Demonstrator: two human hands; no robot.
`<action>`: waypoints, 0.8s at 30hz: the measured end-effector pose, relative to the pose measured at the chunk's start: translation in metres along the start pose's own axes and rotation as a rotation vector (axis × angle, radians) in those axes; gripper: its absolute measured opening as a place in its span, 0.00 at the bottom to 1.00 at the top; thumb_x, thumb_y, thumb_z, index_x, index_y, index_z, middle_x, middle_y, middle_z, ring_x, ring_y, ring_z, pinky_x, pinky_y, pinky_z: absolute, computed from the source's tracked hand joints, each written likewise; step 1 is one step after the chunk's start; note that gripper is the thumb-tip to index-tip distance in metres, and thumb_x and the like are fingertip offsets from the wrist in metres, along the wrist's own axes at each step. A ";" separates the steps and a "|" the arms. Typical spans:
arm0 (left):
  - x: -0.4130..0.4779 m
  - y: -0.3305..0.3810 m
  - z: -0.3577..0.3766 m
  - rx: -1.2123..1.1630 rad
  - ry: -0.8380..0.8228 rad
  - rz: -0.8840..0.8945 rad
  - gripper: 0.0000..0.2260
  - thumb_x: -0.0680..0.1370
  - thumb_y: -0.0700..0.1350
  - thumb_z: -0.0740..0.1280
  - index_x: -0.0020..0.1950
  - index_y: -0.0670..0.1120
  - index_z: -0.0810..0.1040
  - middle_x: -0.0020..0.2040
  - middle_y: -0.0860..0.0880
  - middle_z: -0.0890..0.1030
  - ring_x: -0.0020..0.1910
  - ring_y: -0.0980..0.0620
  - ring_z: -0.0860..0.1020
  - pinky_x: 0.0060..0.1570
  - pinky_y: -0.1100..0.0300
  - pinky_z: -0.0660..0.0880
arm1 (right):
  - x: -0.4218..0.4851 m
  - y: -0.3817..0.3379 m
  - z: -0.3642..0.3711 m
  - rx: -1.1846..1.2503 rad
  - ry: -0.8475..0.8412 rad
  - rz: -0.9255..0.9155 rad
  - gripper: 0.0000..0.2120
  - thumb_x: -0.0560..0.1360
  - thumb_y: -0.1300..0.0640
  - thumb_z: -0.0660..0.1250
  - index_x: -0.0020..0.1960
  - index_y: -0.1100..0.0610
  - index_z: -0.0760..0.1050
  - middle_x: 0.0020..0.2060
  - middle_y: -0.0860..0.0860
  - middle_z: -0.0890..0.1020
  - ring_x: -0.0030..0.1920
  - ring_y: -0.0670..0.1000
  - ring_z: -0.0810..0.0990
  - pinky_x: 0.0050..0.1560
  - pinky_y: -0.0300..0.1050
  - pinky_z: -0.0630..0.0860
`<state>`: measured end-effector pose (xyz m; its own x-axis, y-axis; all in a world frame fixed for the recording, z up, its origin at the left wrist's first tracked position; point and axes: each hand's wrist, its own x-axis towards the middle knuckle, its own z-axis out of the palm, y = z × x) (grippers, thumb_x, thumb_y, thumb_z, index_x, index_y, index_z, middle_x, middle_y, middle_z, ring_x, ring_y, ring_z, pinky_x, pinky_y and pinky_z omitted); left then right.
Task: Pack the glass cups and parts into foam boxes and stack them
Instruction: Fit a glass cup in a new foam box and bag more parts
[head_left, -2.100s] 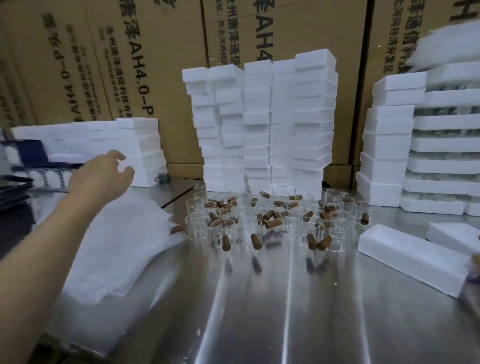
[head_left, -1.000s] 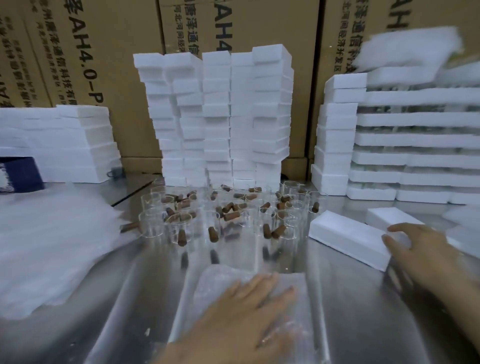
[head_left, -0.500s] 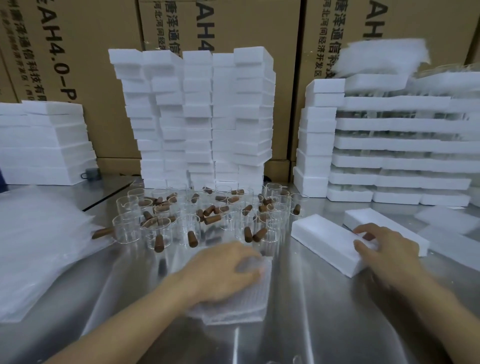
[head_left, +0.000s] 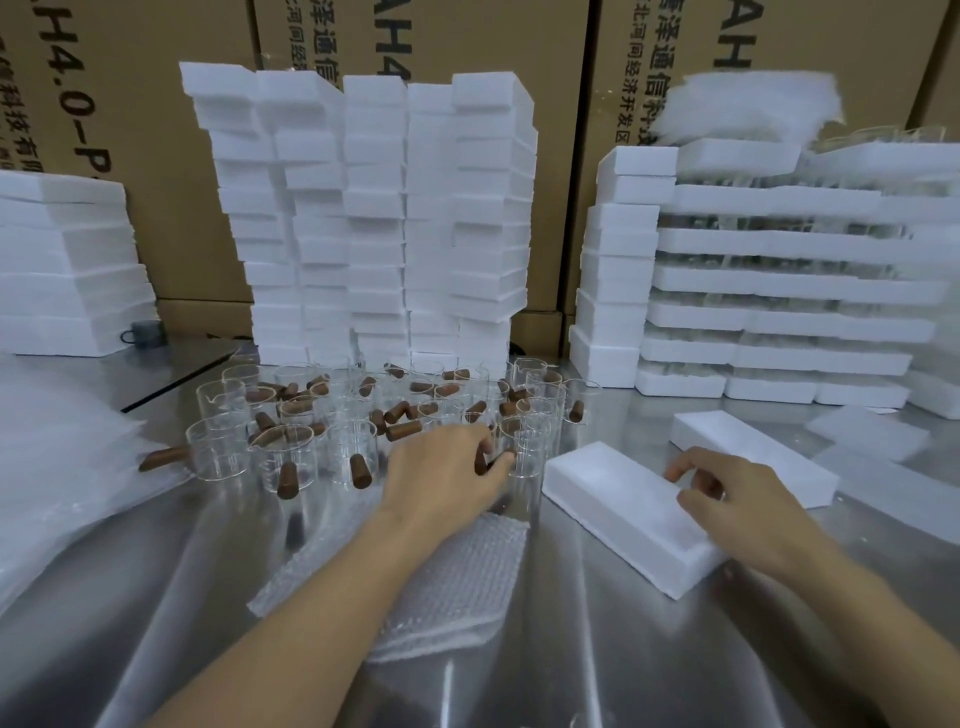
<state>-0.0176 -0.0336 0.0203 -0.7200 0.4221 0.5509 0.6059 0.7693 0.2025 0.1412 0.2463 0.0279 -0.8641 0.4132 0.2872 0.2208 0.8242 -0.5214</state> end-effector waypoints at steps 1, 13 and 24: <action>0.001 -0.002 -0.001 -0.001 0.000 0.009 0.15 0.81 0.66 0.63 0.48 0.58 0.81 0.35 0.60 0.78 0.34 0.64 0.75 0.29 0.64 0.63 | -0.001 -0.002 -0.001 -0.014 0.004 0.004 0.09 0.76 0.55 0.68 0.47 0.39 0.79 0.36 0.47 0.81 0.40 0.48 0.80 0.45 0.50 0.78; -0.001 0.015 0.009 -0.157 -0.080 -0.091 0.21 0.80 0.63 0.69 0.35 0.52 0.85 0.25 0.56 0.79 0.24 0.61 0.76 0.30 0.66 0.74 | 0.004 -0.052 0.006 -0.133 0.086 -0.118 0.03 0.75 0.45 0.66 0.46 0.41 0.78 0.40 0.40 0.80 0.42 0.41 0.78 0.41 0.43 0.75; -0.004 0.028 -0.012 -0.716 0.004 -0.348 0.21 0.76 0.50 0.75 0.25 0.44 0.75 0.21 0.54 0.69 0.23 0.55 0.64 0.52 0.51 0.85 | 0.019 -0.098 0.045 0.023 0.038 -0.173 0.07 0.78 0.48 0.67 0.43 0.45 0.81 0.35 0.44 0.83 0.38 0.43 0.80 0.40 0.47 0.78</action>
<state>0.0059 -0.0198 0.0336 -0.9075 0.2115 0.3628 0.4175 0.3606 0.8341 0.0827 0.1563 0.0483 -0.8704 0.2805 0.4047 0.0590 0.8753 -0.4799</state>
